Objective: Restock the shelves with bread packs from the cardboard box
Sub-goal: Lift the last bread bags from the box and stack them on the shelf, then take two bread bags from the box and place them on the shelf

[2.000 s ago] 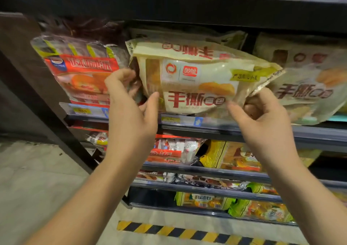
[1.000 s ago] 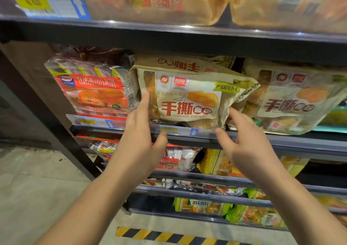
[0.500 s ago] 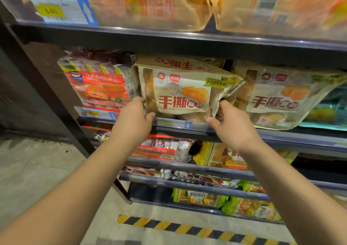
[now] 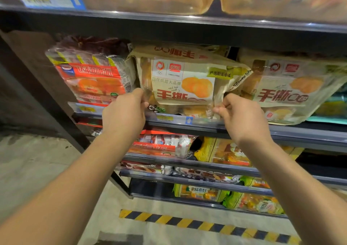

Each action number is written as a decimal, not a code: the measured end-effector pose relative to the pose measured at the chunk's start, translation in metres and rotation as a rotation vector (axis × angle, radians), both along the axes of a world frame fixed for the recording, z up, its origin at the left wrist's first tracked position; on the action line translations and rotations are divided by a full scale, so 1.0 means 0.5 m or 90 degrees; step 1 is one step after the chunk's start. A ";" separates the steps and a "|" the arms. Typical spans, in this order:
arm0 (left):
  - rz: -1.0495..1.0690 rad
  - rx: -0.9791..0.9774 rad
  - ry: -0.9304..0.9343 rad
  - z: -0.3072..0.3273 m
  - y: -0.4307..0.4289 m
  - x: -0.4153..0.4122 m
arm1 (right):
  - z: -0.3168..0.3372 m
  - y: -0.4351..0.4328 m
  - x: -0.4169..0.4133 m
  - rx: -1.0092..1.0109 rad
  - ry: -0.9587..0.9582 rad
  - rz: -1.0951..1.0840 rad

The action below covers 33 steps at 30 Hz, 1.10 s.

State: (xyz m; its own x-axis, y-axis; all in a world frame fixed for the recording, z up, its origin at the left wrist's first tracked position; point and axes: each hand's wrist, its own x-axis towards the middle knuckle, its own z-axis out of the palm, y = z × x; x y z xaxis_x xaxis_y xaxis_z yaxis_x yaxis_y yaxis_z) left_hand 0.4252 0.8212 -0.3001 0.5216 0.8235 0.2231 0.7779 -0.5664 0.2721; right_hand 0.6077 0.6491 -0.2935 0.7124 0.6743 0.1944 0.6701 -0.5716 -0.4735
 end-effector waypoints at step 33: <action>-0.088 0.054 0.261 0.196 -0.293 -0.257 | 0.184 -0.106 -0.284 -0.190 -0.207 0.481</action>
State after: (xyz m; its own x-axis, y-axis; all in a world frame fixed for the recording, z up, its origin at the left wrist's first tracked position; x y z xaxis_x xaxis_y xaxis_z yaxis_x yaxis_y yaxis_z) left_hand 0.2966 0.6748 -0.2022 0.6853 0.7272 0.0381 0.7269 -0.6801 -0.0954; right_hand 0.4659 0.5960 -0.2015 -0.0052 0.9988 0.0497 0.9955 0.0099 -0.0946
